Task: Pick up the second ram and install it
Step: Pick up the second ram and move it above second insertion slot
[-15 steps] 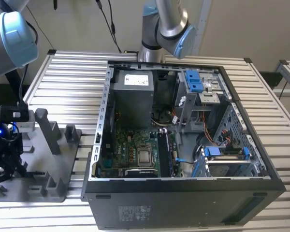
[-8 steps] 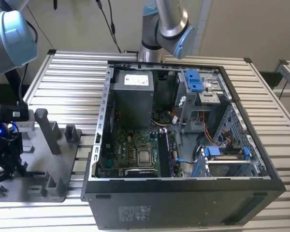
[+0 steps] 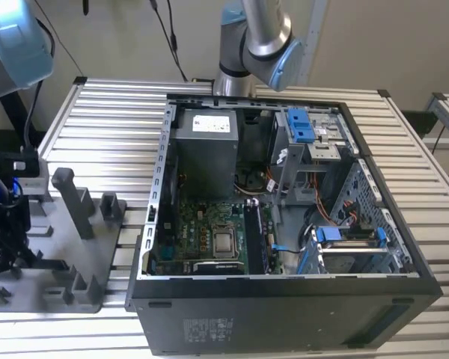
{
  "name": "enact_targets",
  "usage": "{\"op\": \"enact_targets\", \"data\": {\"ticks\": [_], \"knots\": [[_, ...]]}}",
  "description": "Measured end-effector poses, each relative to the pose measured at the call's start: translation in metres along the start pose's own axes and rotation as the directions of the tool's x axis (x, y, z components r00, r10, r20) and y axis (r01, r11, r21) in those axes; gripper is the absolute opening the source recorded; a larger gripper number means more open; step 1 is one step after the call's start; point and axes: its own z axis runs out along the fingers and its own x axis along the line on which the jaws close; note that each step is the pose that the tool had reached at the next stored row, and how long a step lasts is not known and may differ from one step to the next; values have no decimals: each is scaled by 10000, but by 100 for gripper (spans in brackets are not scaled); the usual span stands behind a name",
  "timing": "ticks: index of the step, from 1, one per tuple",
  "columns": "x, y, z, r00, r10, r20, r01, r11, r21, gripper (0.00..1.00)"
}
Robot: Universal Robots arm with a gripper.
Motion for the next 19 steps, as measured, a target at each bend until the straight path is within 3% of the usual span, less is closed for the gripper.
{"op": "enact_targets", "data": {"ticks": [15, 19], "knots": [[-9, -10, -299, 10000, -67, 3, 67, 10000, -2, 14], [-11, -12, -350, 10000, -70, 3, 70, 10000, -2, 14]]}}
